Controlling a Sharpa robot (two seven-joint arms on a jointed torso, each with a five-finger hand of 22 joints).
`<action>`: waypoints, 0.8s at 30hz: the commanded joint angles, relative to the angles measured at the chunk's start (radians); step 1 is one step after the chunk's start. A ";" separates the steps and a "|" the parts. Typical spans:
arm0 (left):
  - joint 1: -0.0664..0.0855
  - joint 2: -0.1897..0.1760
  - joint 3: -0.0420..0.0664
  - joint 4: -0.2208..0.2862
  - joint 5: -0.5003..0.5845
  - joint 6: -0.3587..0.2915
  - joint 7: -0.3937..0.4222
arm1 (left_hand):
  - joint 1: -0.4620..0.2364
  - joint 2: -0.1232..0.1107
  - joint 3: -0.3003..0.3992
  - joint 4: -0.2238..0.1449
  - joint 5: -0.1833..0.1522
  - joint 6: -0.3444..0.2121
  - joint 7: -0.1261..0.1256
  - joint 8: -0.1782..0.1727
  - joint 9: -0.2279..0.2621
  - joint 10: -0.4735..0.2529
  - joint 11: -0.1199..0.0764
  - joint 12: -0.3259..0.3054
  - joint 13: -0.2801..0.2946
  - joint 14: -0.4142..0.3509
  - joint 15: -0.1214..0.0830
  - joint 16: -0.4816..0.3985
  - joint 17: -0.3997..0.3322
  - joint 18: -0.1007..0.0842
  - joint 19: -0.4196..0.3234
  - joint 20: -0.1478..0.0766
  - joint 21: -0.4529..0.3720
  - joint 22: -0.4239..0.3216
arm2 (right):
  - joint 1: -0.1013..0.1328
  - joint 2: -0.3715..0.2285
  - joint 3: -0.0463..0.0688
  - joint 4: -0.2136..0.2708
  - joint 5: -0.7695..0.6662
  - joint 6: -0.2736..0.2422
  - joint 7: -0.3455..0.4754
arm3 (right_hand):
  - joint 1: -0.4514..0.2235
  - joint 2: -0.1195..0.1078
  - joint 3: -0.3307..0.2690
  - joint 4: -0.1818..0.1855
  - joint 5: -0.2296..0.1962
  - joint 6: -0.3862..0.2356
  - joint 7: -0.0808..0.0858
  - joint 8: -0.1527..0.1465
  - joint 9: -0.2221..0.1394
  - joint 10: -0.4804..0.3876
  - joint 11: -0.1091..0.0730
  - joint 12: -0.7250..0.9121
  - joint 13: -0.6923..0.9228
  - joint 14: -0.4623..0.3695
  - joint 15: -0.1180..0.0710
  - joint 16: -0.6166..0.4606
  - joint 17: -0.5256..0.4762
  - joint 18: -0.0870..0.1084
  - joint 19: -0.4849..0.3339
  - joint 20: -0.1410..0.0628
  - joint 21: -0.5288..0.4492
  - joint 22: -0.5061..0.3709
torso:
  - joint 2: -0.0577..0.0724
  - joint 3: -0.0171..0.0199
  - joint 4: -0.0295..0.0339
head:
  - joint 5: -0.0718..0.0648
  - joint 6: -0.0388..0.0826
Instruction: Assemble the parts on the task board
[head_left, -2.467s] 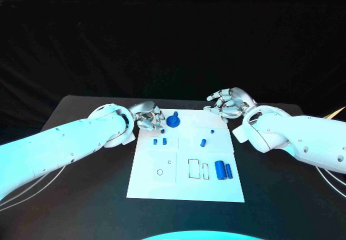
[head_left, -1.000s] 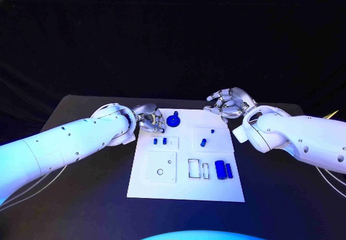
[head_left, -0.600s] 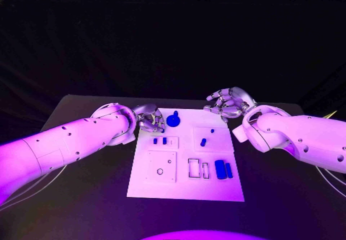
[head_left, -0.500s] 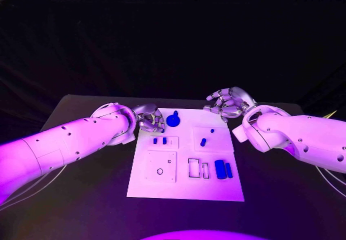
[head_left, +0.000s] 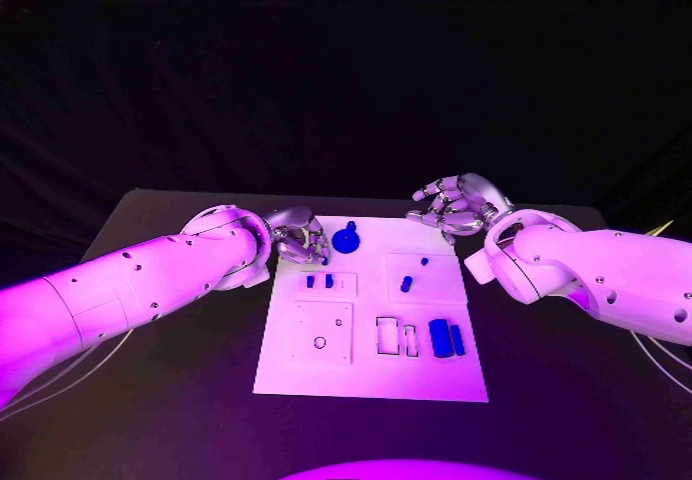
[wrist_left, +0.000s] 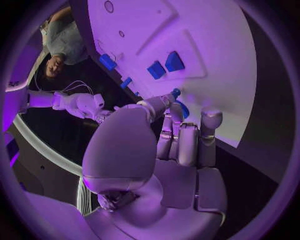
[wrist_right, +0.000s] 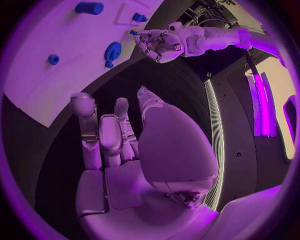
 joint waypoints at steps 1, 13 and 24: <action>-0.001 0.001 -0.001 0.000 -0.001 -0.004 0.000 | -0.007 0.026 0.030 -0.003 -0.009 0.011 0.000 0.027 0.013 0.027 -0.013 0.015 0.012 0.016 -0.005 0.023 0.016 -0.015 0.016 -0.003 0.020 0.018 | -0.001 0.000 0.000 0.001 -0.001 0.001 0.002 | -0.020 -0.003 0.052 -0.001 0.002 0.007 0.001 0.016 -0.005 -0.035 -0.007 -0.008 -0.010 -0.001 -0.002 -0.009 -0.001 0.006 0.001 -0.004 -0.021 -0.006 | 0.000 -0.0001 0.0001 | 0.000 0.000; -0.001 0.000 -0.001 0.000 0.014 -0.017 0.012 | -0.009 0.021 0.032 -0.007 -0.009 -0.012 0.004 0.018 0.011 0.015 -0.010 0.015 0.007 0.016 -0.004 0.023 0.016 -0.015 0.015 -0.004 0.020 0.019 | -0.001 0.001 0.000 0.000 -0.001 0.000 0.002 | -0.020 -0.003 0.052 -0.001 0.002 0.007 0.001 0.016 -0.005 -0.035 -0.007 -0.008 -0.010 -0.001 -0.002 -0.009 -0.001 0.006 0.001 -0.004 -0.021 -0.006 | -0.001 -0.0002 0.0002 | 0.000 0.001; -0.001 0.000 -0.001 0.000 0.025 -0.013 0.016 | -0.013 0.012 0.028 -0.007 -0.010 -0.022 0.006 0.014 0.011 0.010 -0.008 0.016 0.007 0.015 -0.002 0.022 0.013 -0.015 0.012 -0.003 0.018 0.016 | -0.001 0.001 0.000 -0.001 -0.001 0.001 0.002 | -0.020 -0.003 0.053 -0.002 0.002 0.006 0.001 0.016 -0.005 -0.035 -0.007 -0.007 -0.011 0.000 -0.002 -0.010 -0.001 0.006 0.001 -0.005 -0.024 -0.008 | 0.000 0.0000 0.0003 | 0.001 0.002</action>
